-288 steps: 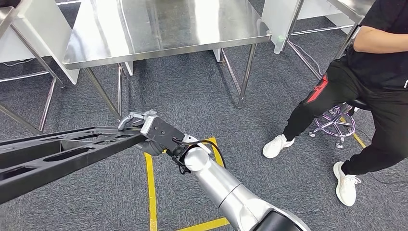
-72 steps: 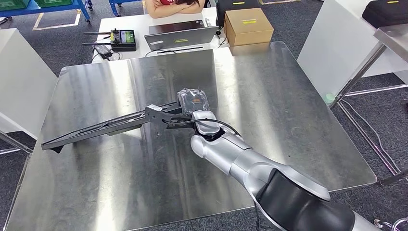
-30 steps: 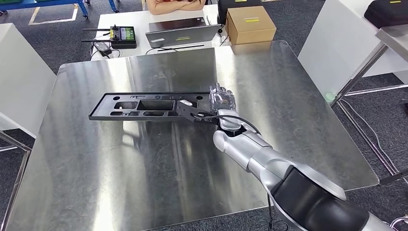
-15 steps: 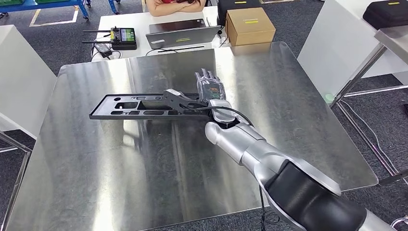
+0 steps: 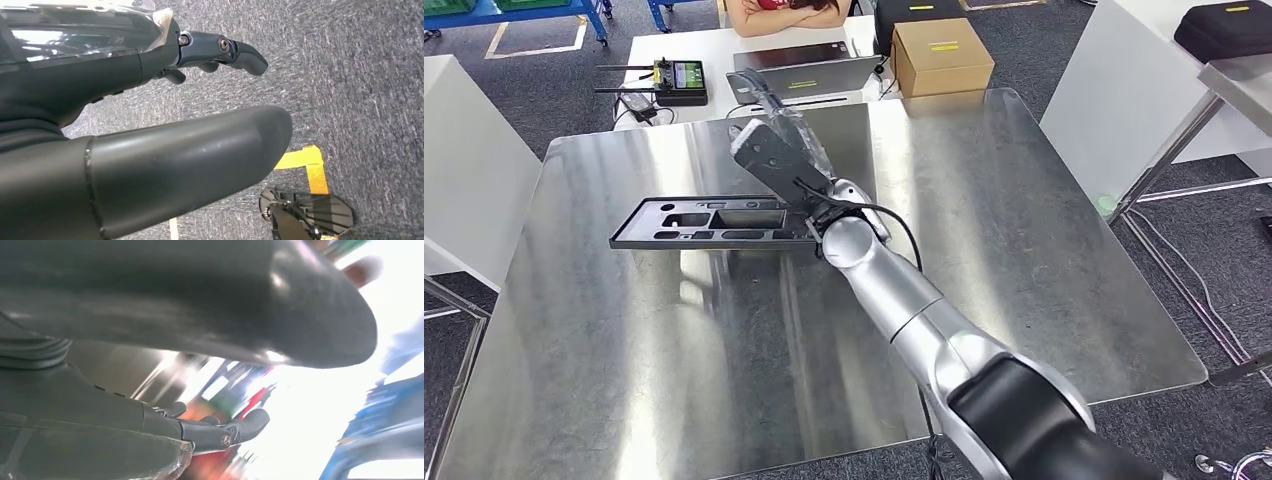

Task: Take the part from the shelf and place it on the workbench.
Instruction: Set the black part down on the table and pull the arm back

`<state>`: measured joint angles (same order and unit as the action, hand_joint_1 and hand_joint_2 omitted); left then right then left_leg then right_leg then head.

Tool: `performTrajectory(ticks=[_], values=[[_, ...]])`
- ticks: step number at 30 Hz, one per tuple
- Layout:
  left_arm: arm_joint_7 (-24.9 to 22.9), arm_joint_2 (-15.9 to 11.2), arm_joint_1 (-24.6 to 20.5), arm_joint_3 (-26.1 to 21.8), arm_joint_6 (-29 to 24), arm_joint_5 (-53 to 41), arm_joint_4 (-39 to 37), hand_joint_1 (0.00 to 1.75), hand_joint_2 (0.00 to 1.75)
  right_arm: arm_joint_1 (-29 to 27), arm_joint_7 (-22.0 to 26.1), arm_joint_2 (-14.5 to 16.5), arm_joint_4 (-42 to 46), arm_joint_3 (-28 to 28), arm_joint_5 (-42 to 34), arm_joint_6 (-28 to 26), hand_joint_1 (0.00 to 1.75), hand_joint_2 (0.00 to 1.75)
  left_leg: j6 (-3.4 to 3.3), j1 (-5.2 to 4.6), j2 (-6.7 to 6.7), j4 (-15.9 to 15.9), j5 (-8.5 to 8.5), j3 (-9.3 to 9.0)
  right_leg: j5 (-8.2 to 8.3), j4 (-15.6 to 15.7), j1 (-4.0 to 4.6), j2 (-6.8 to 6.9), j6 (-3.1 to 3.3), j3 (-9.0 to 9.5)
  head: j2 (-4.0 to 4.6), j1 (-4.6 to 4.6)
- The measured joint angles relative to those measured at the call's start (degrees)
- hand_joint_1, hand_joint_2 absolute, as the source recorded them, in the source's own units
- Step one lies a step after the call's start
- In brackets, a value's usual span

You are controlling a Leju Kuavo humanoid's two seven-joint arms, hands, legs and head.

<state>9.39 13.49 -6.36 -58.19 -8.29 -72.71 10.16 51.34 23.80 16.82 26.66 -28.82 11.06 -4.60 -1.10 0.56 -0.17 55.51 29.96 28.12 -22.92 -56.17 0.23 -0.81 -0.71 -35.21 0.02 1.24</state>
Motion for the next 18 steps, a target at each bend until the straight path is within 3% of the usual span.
performTrajectory(ticks=[3,7,9,13,18], values=[[-0.69,-0.01,-0.03,-0.34,-0.63,0.58,0.0,0.0,0.0,-4.34,4.28,1.91,6.61,2.41,-7.58,9.35,0.0,0.0,0.0,0.0,-0.03,0.0,0.0,-0.01,-0.01,0.0,0.01,0.03,0.01,0.01,0.0,0.0],[-1.33,-0.02,0.02,-1.15,-1.64,1.74,0.0,0.0,0.0,-6.89,5.16,3.09,12.06,2.97,-13.68,14.99,0.0,0.0,0.0,0.0,-0.02,-0.01,0.0,0.0,-0.01,0.0,0.0,0.02,0.01,0.05,0.0,0.01],[-2.2,-0.02,-0.02,-2.07,-2.83,3.45,0.0,0.0,0.0,-7.16,5.51,3.54,14.03,1.95,-20.21,18.31,0.0,0.0,0.0,0.0,-0.01,-0.01,0.0,0.0,-0.01,0.0,-0.01,0.01,0.01,0.08,0.0,0.01],[-3.86,0.15,-0.15,-5.36,-5.82,7.35,0.0,0.0,0.0,-6.81,5.13,4.19,19.06,-7.03,-36.96,19.71,0.0,0.0,0.0,0.0,0.0,-0.01,0.0,-0.09,-0.01,0.0,0.0,0.0,0.02,0.1,0.0,0.01],[-4.21,0.58,-0.17,-8.31,-7.12,8.83,0.0,0.0,0.0,-6.67,5.29,4.17,23.95,-18.04,-42.39,19.82,0.0,0.0,-0.02,0.0,-0.03,0.01,0.03,-0.13,-0.02,0.01,0.01,0.03,0.02,0.16,0.0,0.01]])
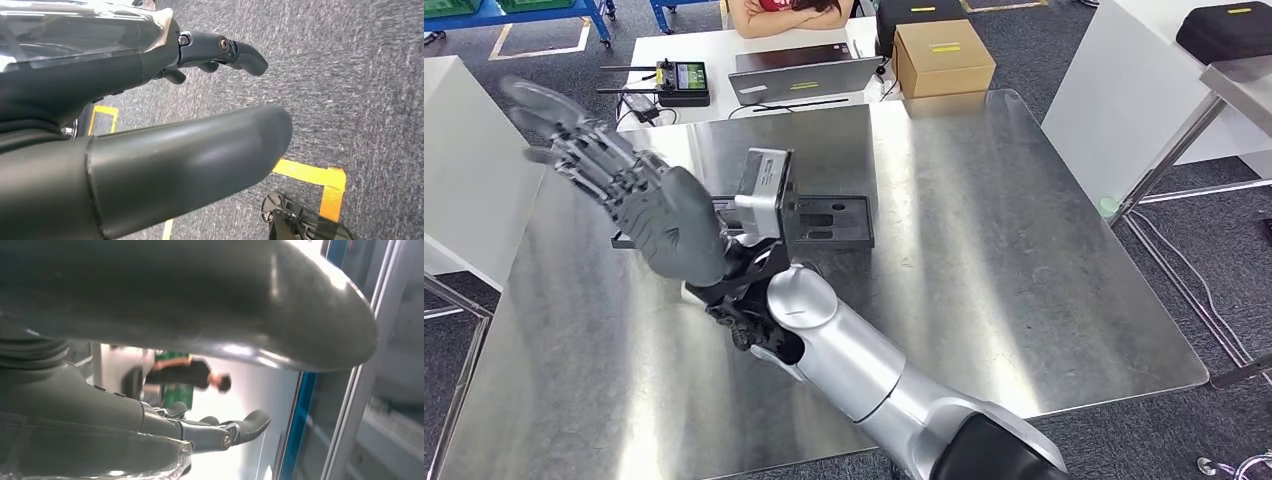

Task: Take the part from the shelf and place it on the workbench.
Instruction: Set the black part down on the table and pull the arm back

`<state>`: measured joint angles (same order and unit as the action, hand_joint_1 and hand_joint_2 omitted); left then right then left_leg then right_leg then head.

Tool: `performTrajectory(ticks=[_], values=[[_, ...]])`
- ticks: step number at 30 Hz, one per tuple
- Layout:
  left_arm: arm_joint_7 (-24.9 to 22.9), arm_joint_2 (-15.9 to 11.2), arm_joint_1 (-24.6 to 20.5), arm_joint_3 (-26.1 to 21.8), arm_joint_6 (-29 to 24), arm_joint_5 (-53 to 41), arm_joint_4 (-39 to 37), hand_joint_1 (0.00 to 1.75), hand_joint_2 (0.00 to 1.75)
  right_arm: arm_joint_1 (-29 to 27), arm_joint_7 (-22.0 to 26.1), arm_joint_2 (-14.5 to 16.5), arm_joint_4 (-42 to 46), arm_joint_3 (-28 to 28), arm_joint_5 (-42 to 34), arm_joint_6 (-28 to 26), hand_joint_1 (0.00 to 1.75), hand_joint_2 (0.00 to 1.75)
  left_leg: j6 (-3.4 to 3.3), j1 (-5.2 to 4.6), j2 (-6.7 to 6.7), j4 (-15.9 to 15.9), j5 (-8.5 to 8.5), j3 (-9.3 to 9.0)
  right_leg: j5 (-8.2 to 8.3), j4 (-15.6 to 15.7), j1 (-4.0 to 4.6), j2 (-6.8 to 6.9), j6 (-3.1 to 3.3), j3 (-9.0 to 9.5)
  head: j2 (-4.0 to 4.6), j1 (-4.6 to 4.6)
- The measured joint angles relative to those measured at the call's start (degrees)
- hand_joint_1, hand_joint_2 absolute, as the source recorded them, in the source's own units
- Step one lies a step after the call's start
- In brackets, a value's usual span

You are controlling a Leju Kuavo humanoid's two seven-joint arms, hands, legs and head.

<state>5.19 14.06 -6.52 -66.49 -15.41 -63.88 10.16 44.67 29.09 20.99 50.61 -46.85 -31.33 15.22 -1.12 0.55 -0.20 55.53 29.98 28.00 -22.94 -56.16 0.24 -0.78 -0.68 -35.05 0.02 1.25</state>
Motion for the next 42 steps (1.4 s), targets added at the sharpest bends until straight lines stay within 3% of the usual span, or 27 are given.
performTrajectory(ticks=[7,11,13,15,16,17,18,20,22,26,28,30,31,32,33,34,37,38,40,42], values=[[-0.33,0.1,0.02,-2.13,-2.15,0.98,0.0,0.0,0.0,-0.66,0.55,0.02,3.61,-6.11,-0.99,1.12,0.0,0.0,-0.4,-0.3,-0.02,0.47,0.16,0.11,0.18,0.06,-0.37,0.01,-0.29,0.14,0.0,-0.01],[-0.4,0.27,-0.02,-2.67,-2.5,1.04,0.0,0.0,0.0,-1.24,0.78,-0.01,5.49,-7.57,-0.38,0.27,0.0,0.0,-1.44,-0.13,0.17,-0.11,-0.97,-0.04,0.03,-0.39,-0.47,0.09,-1.19,-0.24,0.0,0.01],[-0.28,0.39,-0.06,-2.68,-2.4,1.03,0.0,0.0,0.0,-1.57,0.86,-0.1,5.91,-7.81,0.51,-0.19,0.0,0.0,-1.92,0.24,0.38,-0.68,-1.64,-0.08,-2.74,-5.06,-0.5,0.2,-1.01,-2.29,0.0,0.06],[-0.2,0.43,-0.02,-2.69,-2.33,1.0,0.0,0.0,0.0,-2.23,0.88,-0.21,6.01,-7.93,1.32,-0.6,0.0,0.0,-2.03,0.26,0.48,-0.69,-1.82,0.21,-6.18,-13.16,-0.7,0.21,-0.81,-5.41,0.0,0.08],[-0.19,0.45,0.02,-2.7,-2.33,0.98,0.0,0.0,0.0,-2.6,0.88,-0.27,6.02,-7.97,1.55,-0.71,0.0,0.0,-1.98,0.27,0.53,-0.67,-1.88,0.31,-7.08,-16.04,-0.86,0.22,-0.99,-6.45,0.0,0.09],[-0.18,0.46,0.04,-2.7,-2.33,0.96,0.0,0.0,0.0,-2.88,0.88,-0.32,6.03,-8.01,1.63,-0.77,0.0,0.0,-1.9,0.32,0.57,-0.63,-1.93,0.37,-7.11,-16.85,-1.03,0.24,-1.4,-6.45,0.0,0.08],[-0.18,0.48,0.05,-2.7,-2.32,0.95,0.0,0.0,0.0,-3.04,0.88,-0.32,6.04,-8.04,1.68,-0.79,0.0,0.0,-1.79,0.4,0.58,-0.55,-1.94,0.39,-6.26,-15.2,-1.23,0.28,-1.97,-5.27,0.0,0.08],[-0.16,0.52,0.04,-2.7,-2.32,0.95,0.0,0.0,0.0,-3.12,0.88,-0.25,6.16,-8.07,1.75,-0.8,0.0,0.0,-1.35,0.58,0.55,-0.2,-1.78,0.49,-3.77,-7.22,-1.53,0.46,-2.99,-0.51,0.0,0.09],[-0.14,0.53,0.0,-2.7,-2.32,0.95,0.0,0.0,0.0,-3.14,0.91,-0.13,6.38,-8.08,1.85,-0.81,0.0,0.0,-0.6,0.55,0.44,0.34,-1.57,0.87,-2.59,-1.67,-1.42,0.4,-2.93,2.78,0.0,0.09],[-0.05,0.57,-0.03,-2.7,-2.18,0.86,0.0,0.0,0.0,-3.44,0.65,-0.03,6.73,-7.93,3.03,-1.06,0.0,0.0,0.61,0.79,0.32,1.51,-0.9,1.7,-2.47,-0.97,-1.43,0.2,-1.71,2.56,0.0,0.04],[0.01,0.58,-0.06,-2.7,-1.88,0.8,0.0,0.0,0.0,-3.85,0.19,0.02,7.19,-7.47,4.43,-1.34,0.0,0.0,0.98,0.98,0.3,5.21,2.22,3.36,-2.03,-0.85,-1.58,0.28,-0.68,2.05,0.0,0.02],[0.06,0.57,-0.07,-2.7,-1.51,0.6,0.0,0.0,0.0,-4.82,-0.52,0.01,7.66,-6.61,6.49,-1.44,0.0,0.0,1.19,1.0,0.28,12.44,6.49,6.36,-1.57,-0.87,-1.23,0.4,0.24,1.31,0.0,0.01],[0.08,0.56,-0.07,-2.7,-1.37,0.46,0.0,0.0,0.0,-5.57,-0.97,0.0,7.94,-6.02,7.7,-1.41,0.0,0.0,1.25,1.0,0.27,15.43,7.7,7.5,-1.33,-0.88,-1.03,0.46,0.54,0.92,0.0,0.0],[0.09,0.55,-0.06,-2.7,-1.24,0.3,0.0,0.0,0.0,-6.35,-1.42,-0.01,8.3,-5.35,8.96,-1.38,0.0,0.0,1.25,1.01,0.27,16.85,7.84,7.86,-1.07,-0.93,-0.84,0.5,0.75,0.54,0.0,0.0],[0.15,0.55,-0.06,-2.7,-1.13,0.14,0.0,0.0,0.0,-7.04,-1.83,-0.01,8.74,-4.61,10.03,-1.35,0.0,0.0,1.16,1.01,0.27,16.15,6.83,7.15,-0.83,-1.0,-0.72,0.52,0.84,0.2,0.0,0.0],[0.25,0.54,-0.08,-2.69,-0.98,-0.03,0.0,0.0,0.0,-7.56,-2.22,0.0,9.25,-3.85,10.93,-1.34,0.0,0.0,1.0,1.01,0.28,13.45,5.05,5.41,-0.6,-1.12,-0.65,0.52,0.77,-0.11,0.0,0.0],[0.66,0.52,-0.34,-2.64,-0.52,-0.74,0.0,0.0,0.0,-8.51,-3.48,0.03,10.89,-1.43,13.19,-1.38,0.0,0.0,0.56,0.72,0.05,3.34,1.58,-0.53,0.18,-1.58,-0.41,0.53,-0.12,-0.81,0.0,0.03],[0.74,0.52,-0.41,-2.6,-0.46,-0.93,0.0,0.0,0.0,-8.7,-3.93,0.03,11.33,-0.66,13.79,-1.43,0.0,0.0,0.44,0.49,-0.09,2.01,1.48,-1.11,0.52,-1.65,-0.33,0.58,-0.51,-0.96,0.0,0.04],[0.78,0.51,-0.41,-2.53,-0.38,-1.24,0.0,0.0,0.0,-9.0,-4.69,-0.02,11.98,0.72,14.63,-1.6,0.0,0.0,-0.13,0.1,-0.23,1.82,0.85,-0.52,1.35,-1.43,-0.35,0.67,-1.34,-1.22,0.0,0.07],[0.8,0.5,-0.45,-2.49,-0.26,-1.51,0.0,0.0,0.0,-9.17,-5.27,-0.09,12.45,1.89,15.16,-1.91,0.0,0.0,-1.06,0.13,0.06,1.56,-0.41,0.47,0.24,-2.41,-0.5,0.66,-1.58,-2.27,0.0,0.13]])
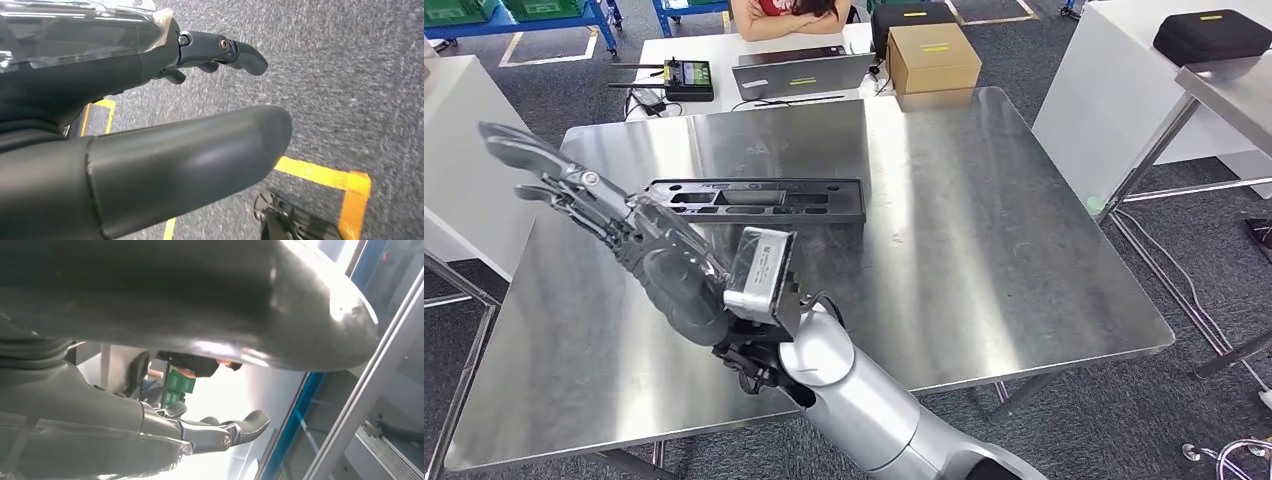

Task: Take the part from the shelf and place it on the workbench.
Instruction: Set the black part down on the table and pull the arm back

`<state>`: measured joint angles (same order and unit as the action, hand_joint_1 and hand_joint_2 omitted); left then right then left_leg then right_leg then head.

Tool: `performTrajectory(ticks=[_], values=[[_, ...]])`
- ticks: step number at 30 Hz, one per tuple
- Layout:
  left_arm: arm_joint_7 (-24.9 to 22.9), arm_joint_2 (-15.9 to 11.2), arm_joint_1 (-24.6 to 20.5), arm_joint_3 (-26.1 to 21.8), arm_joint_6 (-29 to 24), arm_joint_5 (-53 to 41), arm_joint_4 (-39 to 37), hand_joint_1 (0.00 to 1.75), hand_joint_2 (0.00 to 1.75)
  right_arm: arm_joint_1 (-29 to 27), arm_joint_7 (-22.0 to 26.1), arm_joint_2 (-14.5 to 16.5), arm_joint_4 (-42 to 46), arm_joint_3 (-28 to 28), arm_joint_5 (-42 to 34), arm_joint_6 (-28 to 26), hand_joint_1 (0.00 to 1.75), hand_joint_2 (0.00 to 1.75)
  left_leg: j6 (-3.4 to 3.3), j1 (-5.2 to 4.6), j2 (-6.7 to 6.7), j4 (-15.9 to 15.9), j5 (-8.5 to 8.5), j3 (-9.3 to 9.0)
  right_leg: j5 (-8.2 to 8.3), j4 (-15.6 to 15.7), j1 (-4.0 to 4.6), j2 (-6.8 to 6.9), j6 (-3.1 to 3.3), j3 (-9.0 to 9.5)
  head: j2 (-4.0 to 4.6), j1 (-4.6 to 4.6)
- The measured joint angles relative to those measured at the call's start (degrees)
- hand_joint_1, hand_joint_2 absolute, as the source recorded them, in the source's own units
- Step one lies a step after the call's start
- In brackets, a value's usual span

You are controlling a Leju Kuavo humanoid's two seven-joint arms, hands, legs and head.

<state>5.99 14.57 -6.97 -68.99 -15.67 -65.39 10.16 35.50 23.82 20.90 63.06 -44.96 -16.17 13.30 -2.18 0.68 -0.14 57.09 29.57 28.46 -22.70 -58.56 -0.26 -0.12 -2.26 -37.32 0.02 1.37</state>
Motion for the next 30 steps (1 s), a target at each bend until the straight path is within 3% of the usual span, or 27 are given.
performTrajectory(ticks=[2,4,6,8,10,11,12,14,15,17,19,20,21,22,24,26,28,30], values=[[0.14,0.01,-0.04,0.04,0.18,-0.34,0.0,0.0,0.0,-0.11,-0.57,-0.05,0.37,0.95,0.69,-0.49,0.0,0.0,-0.78,0.08,0.32,-0.13,-1.47,1.49,-4.43,-5.06,-0.15,-0.02,0.51,-2.15,0.0,0.03],[0.38,0.0,-0.03,0.14,0.36,-0.7,0.0,0.0,0.0,-0.31,-1.17,-0.16,0.6,1.81,1.44,-0.87,0.0,0.0,-1.03,-0.02,0.45,-0.07,-2.76,3.24,-8.6,-12.61,-0.21,-0.02,0.65,-4.11,0.0,0.04],[0.85,-0.02,-0.02,0.42,0.71,-1.12,0.0,0.0,0.0,-0.4,-1.74,-0.37,0.68,2.85,1.97,-1.1,0.0,0.0,-0.97,-0.1,0.56,0.01,-3.98,4.94,-9.09,-15.63,-0.23,-0.02,-0.1,-3.36,0.0,0.05],[1.54,-0.03,-0.03,0.82,1.31,-1.62,0.0,0.0,0.0,-0.13,-2.1,-0.54,0.68,3.97,2.36,-1.35,0.0,0.0,-0.76,-0.15,0.58,0.1,-5.07,6.37,-7.0,-10.77,-0.2,-0.01,-0.97,1.34,0.0,0.05],[2.29,-0.01,-0.06,1.1,2.0,-2.1,0.0,0.0,0.0,0.34,-2.18,-0.6,0.71,4.95,2.71,-1.5,0.0,0.0,-0.32,-0.23,0.6,0.25,-6.03,7.32,-6.31,-2.42,0.02,-0.02,-0.81,7.2,0.0,0.03],[2.81,-0.01,-0.07,1.28,2.55,-2.46,0.0,0.0,0.0,0.61,-2.05,-0.79,0.7,5.47,2.94,-1.54,0.0,0.0,0.0,-0.29,0.65,0.28,-6.51,7.67,-6.57,0.56,0.16,-0.02,-0.47,8.95,0.0,0.03],[3.47,-0.03,-0.07,1.61,3.36,-3.03,0.0,0.0,0.0,0.88,-1.71,-1.13,0.69,6.15,3.31,-1.57,0.0,0.0,0.34,-0.29,0.7,0.27,-7.0,7.9,-6.93,2.28,0.32,-0.03,-0.03,9.73,0.0,0.01],[5.01,-0.15,-0.02,2.72,5.46,-4.47,0.0,0.0,0.0,1.19,-0.68,-2.4,0.62,8.44,4.36,-1.56,0.0,0.0,1.06,-0.21,0.57,0.29,-7.6,8.36,-6.41,3.06,0.22,0.12,0.93,9.49,0.0,0.03],[5.68,-0.22,0.0,3.34,6.38,-5.12,0.0,0.0,0.0,1.21,-0.2,-3.02,0.6,9.82,4.9,-1.51,0.0,0.0,1.39,-0.08,0.43,0.88,-6.74,8.72,-5.85,3.17,0.07,0.25,1.57,9.23,0.0,0.02],[6.46,-0.44,0.06,4.34,7.56,-5.96,0.0,0.0,0.0,1.03,0.39,-3.99,0.57,12.11,5.66,-1.4,0.0,0.0,2.0,0.2,0.21,4.84,-2.04,10.08,-4.52,3.32,-0.25,0.43,2.64,8.38,0.0,-0.03],[6.8,-0.67,0.05,5.1,8.09,-6.42,0.0,0.0,0.0,0.56,0.71,-4.71,0.57,13.35,6.11,-1.33,0.0,0.0,2.58,0.42,0.18,11.77,3.02,11.73,-3.29,3.17,-0.18,0.41,2.95,6.95,0.0,-0.07],[6.9,-0.79,0.04,5.41,8.23,-6.54,0.0,0.0,0.0,0.26,0.79,-5.08,0.57,13.77,6.24,-1.31,0.0,0.0,2.82,0.52,0.17,14.58,3.85,12.08,-2.77,3.0,-0.16,0.42,2.82,6.14,0.0,-0.06],[6.97,-0.91,0.03,5.68,8.3,-6.6,0.0,0.0,0.0,-0.01,0.85,-5.39,0.57,14.13,6.35,-1.29,0.0,0.0,3.0,0.65,0.18,15.91,3.41,11.71,-2.3,2.73,-0.16,0.44,2.65,5.28,0.0,-0.07],[7.0,-1.02,0.03,5.89,8.36,-6.61,0.0,0.0,0.0,-0.17,0.87,-5.64,0.57,14.45,6.46,-1.29,0.0,0.0,3.13,0.79,0.2,15.32,2.08,10.39,-1.89,2.37,-0.21,0.46,2.44,4.4,0.0,-0.07],[7.02,-1.2,-0.03,6.16,8.45,-6.61,0.0,0.0,0.0,-0.26,0.91,-5.91,0.58,14.92,6.56,-1.28,0.0,0.0,3.23,1.05,0.19,9.41,-0.07,5.4,-1.26,1.44,-0.29,0.44,1.93,2.8,0.0,-0.09],[7.04,-1.3,-0.16,6.45,8.52,-6.61,0.0,0.0,0.0,-0.25,0.95,-6.01,0.65,15.26,6.58,-1.28,0.0,0.0,2.9,0.86,-0.05,3.31,0.27,1.36,-0.64,0.68,-0.15,0.48,1.16,1.73,0.0,-0.03],[7.08,-1.32,-0.2,6.67,8.61,-6.61,0.0,0.0,0.0,-0.28,0.99,-6.13,0.7,15.39,6.61,-1.27,0.0,0.0,2.06,0.3,-0.24,1.44,0.55,0.77,0.25,0.6,-0.12,0.56,0.2,1.22,0.0,0.02],[7.1,-1.33,-0.16,6.72,8.67,-6.61,0.0,0.0,0.0,-0.33,0.99,-6.45,0.69,15.42,6.59,-1.26,0.0,0.0,0.74,0.18,0.03,1.17,-0.61,1.71,0.16,0.3,-0.38,0.54,-0.39,0.59,0.0,0.03]])
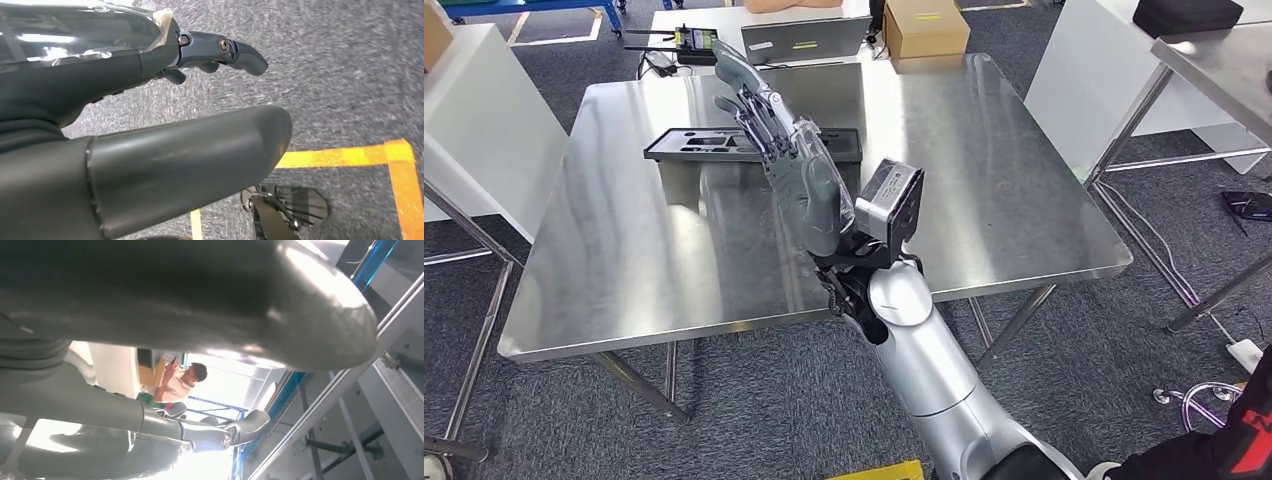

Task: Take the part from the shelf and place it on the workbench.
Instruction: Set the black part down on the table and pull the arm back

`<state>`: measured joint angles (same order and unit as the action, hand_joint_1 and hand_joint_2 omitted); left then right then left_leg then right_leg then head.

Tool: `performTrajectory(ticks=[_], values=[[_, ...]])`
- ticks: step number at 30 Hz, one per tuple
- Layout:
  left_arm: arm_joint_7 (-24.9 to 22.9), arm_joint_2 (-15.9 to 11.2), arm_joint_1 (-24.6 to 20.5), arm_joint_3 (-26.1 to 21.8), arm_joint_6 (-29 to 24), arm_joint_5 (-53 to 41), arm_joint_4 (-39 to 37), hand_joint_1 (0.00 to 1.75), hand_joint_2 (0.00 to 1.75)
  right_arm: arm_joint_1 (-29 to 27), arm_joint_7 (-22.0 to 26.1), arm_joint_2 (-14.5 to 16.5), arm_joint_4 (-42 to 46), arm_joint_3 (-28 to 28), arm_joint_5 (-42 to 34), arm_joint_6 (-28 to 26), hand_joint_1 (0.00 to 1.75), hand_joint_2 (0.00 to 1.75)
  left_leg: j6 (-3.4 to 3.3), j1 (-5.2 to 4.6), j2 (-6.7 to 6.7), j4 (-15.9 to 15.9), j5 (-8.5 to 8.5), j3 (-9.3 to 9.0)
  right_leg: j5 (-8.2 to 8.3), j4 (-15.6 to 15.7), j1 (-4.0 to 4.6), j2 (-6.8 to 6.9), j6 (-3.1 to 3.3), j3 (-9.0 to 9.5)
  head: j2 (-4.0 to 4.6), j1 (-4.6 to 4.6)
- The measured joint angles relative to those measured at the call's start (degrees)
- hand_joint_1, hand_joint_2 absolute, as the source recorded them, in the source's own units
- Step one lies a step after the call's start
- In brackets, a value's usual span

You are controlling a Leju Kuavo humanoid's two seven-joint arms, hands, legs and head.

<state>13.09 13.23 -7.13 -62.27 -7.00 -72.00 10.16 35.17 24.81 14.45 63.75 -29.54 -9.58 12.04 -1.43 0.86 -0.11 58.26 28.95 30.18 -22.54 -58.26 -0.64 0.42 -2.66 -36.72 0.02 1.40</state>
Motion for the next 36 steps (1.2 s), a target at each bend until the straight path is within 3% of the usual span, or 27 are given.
performTrajectory(ticks=[1,2,4,5,7,9,11,13,15,16,17,19,20,21,22,24,26,27,28,30,31,33,35,36], values=[[0.0,-0.02,0.01,0.0,0.02,0.0,0.0,0.0,0.0,-0.02,-0.01,-0.21,-0.01,0.03,-0.02,0.0,0.0,0.0,-0.69,0.01,0.16,-0.18,-0.78,0.63,-1.32,-1.14,-0.08,-0.04,0.08,-0.72,0.0,0.07],[0.0,-0.05,0.03,0.0,0.02,0.0,0.0,0.0,0.0,-0.02,-0.02,-0.41,-0.01,0.07,-0.03,0.0,0.0,0.0,-1.2,0.06,0.31,-0.32,-1.61,1.44,-3.63,-3.54,-0.13,-0.1,0.4,-1.71,0.0,0.13],[0.01,-0.09,0.02,0.01,0.1,-0.03,0.0,0.0,0.0,-0.11,-0.03,-0.69,-0.02,0.11,0.0,-0.02,0.0,0.0,-1.67,-0.11,0.39,-0.3,-3.17,3.31,-8.77,-10.73,-0.1,-0.19,0.95,-3.72,0.0,0.24],[0.02,-0.1,0.03,0.01,0.18,-0.07,0.0,0.0,0.0,-0.23,-0.02,-0.83,-0.02,0.13,0.08,-0.07,0.0,0.0,-1.71,-0.19,0.42,-0.28,-3.95,4.36,-10.22,-14.1,-0.09,-0.22,0.86,-4.13,0.0,0.24],[0.14,-0.11,0.05,0.03,0.38,-0.24,0.0,0.0,0.0,-0.52,0.03,-1.05,-0.02,0.15,0.44,-0.34,0.0,0.0,-1.62,-0.29,0.46,-0.22,-5.48,6.36,-9.74,-16.0,-0.07,-0.23,0.05,-2.48,0.0,0.22],[0.39,-0.11,0.04,0.08,0.52,-0.46,0.0,0.0,0.0,-0.6,0.21,-1.14,-0.01,0.16,1.19,-0.92,0.0,0.0,-1.33,-0.3,0.47,-0.18,-6.94,8.0,-7.83,-10.69,0.11,-0.23,-0.41,2.83,0.0,0.22],[0.72,-0.09,0.05,0.24,0.65,-0.63,0.0,0.0,0.0,-0.58,0.5,-1.11,0.02,0.16,2.02,-1.57,0.0,0.0,-0.78,-0.42,0.44,-0.16,-8.24,8.98,-8.29,-2.1,0.54,-0.22,0.23,9.27,0.0,0.2],[0.99,-0.09,0.09,0.44,0.72,-0.69,0.0,0.0,0.0,-0.87,0.82,-1.19,-0.05,0.14,2.82,-2.17,0.0,0.0,-0.05,-0.4,0.52,-0.51,-9.65,9.33,-9.23,2.51,0.98,-0.24,1.09,11.89,0.0,0.19],[1.11,-0.18,0.25,0.6,0.71,-0.7,-0.01,0.0,0.0,-1.52,1.21,-1.4,-0.21,0.1,3.83,-2.85,0.0,0.0,0.72,-0.15,0.52,-0.83,-10.13,9.73,-8.29,2.85,0.75,-0.23,1.82,11.08,0.0,0.21],[1.13,-0.23,0.35,0.68,0.66,-0.7,-0.01,0.0,0.0,-1.94,1.46,-1.49,-0.28,0.04,4.47,-3.32,0.0,0.0,1.07,-0.05,0.46,-0.1,-8.73,10.2,-7.54,2.88,0.56,-0.18,2.32,10.5,0.0,0.19],[1.14,-0.29,0.45,0.75,0.57,-0.7,-0.02,0.0,0.0,-2.4,1.74,-1.54,-0.32,-0.04,5.17,-3.92,0.0,0.0,1.36,0.05,0.35,1.67,-6.22,10.9,-6.74,2.94,0.34,-0.13,2.76,9.85,0.0,0.17],[1.14,-0.39,0.53,0.82,0.31,-0.7,-0.02,0.0,0.0,-3.63,2.28,-1.62,-0.33,-0.28,6.8,-5.49,0.0,0.0,1.88,0.21,0.21,8.3,-0.05,12.52,-5.27,2.87,0.37,-0.03,3.33,8.37,0.0,0.12],[1.14,-0.43,0.54,0.83,0.21,-0.7,-0.02,0.0,0.0,-4.39,2.49,-1.71,-0.32,-0.41,7.54,-6.2,0.0,0.0,2.1,0.28,0.15,11.94,1.58,13.08,-4.56,2.78,0.42,0.02,3.34,7.56,0.0,0.1],[1.14,-0.45,0.55,0.83,0.14,-0.7,-0.02,0.0,0.0,-5.17,2.66,-1.82,-0.3,-0.52,8.15,-6.8,0.0,0.0,2.28,0.34,0.15,14.65,1.8,13.15,-3.9,2.6,0.45,0.07,3.24,6.64,0.0,0.1],[1.14,-0.48,0.55,0.83,0.1,-0.7,-0.02,0.0,0.0,-5.86,2.79,-1.92,-0.28,-0.62,8.56,-7.19,0.0,0.0,2.38,0.43,0.15,15.75,0.82,12.47,-3.35,2.31,0.44,0.11,3.07,5.63,0.0,0.1],[1.14,-0.52,0.51,0.83,0.09,-0.7,-0.01,0.0,0.0,-6.76,2.93,-2.04,-0.16,-0.72,9.0,-7.61,0.0,0.0,2.42,0.63,0.17,12.22,-1.76,8.15,-2.51,1.36,0.33,0.12,2.6,3.62,0.0,0.09],[1.14,-0.57,0.38,0.84,0.04,-0.69,-0.01,0.0,0.0,-7.12,2.96,-2.11,0.12,-0.77,9.34,-7.85,0.0,0.0,2.19,0.56,0.02,4.9,-1.11,2.46,-1.92,0.35,0.45,0.11,1.96,2.07,0.0,0.13],[1.14,-0.58,0.33,0.85,0.0,-0.69,-0.01,0.0,0.0,-7.26,2.95,-2.16,0.25,-0.85,9.62,-8.04,0.0,0.0,1.93,0.39,-0.09,2.31,-0.27,0.83,-1.61,0.05,0.53,0.16,1.51,1.65,0.0,0.18],[1.13,-0.58,0.31,0.85,-0.06,-0.68,-0.02,0.0,0.0,-7.51,2.93,-2.25,0.37,-0.95,9.99,-8.34,0.0,0.0,1.54,0.1,-0.21,0.99,0.3,0.26,-1.2,-0.02,0.56,0.23,1.07,1.36,0.0,0.21],[1.05,-0.56,0.39,0.85,-0.26,-0.6,-0.03,0.0,0.0,-8.4,2.83,-2.61,0.42,-1.19,10.94,-9.12,0.0,0.0,0.35,-0.13,-0.11,0.45,-0.49,1.01,-0.61,-0.05,0.42,0.32,0.23,0.82,0.0,0.26],[0.96,-0.55,0.41,0.84,-0.43,-0.47,-0.03,0.0,0.0,-9.0,2.71,-2.92,0.4,-1.29,11.49,-9.61,0.0,0.0,-0.32,-0.12,0.0,0.3,-1.15,1.59,-1.36,-0.68,0.31,0.25,0.17,0.23,0.0,0.29],[0.79,-0.54,0.45,0.81,-0.88,-0.04,-0.04,0.0,0.0,-10.42,2.43,-3.67,0.36,-1.49,12.76,-10.78,0.0,0.0,-1.3,-0.03,0.2,0.08,-2.61,3.09,-5.65,-4.98,0.12,0.04,0.69,-1.68,0.0,0.34],[0.67,-0.52,0.51,0.8,-1.27,0.44,-0.04,0.0,0.0,-12.06,2.03,-4.43,0.18,-1.68,14.02,-11.93,0.0,0.0,-1.62,-0.12,0.21,0.1,-4.01,4.95,-10.29,-12.03,0.09,-0.1,1.08,-3.43,0.0,0.38],[0.63,-0.51,0.54,0.8,-1.48,0.67,-0.04,0.0,0.0,-12.99,1.81,-4.83,-0.05,-1.75,14.49,-12.45,0.0,0.0,-1.62,-0.16,0.22,0.12,-4.74,5.91,-11.1,-14.82,0.09,-0.15,0.82,-3.52,0.0,0.38]])
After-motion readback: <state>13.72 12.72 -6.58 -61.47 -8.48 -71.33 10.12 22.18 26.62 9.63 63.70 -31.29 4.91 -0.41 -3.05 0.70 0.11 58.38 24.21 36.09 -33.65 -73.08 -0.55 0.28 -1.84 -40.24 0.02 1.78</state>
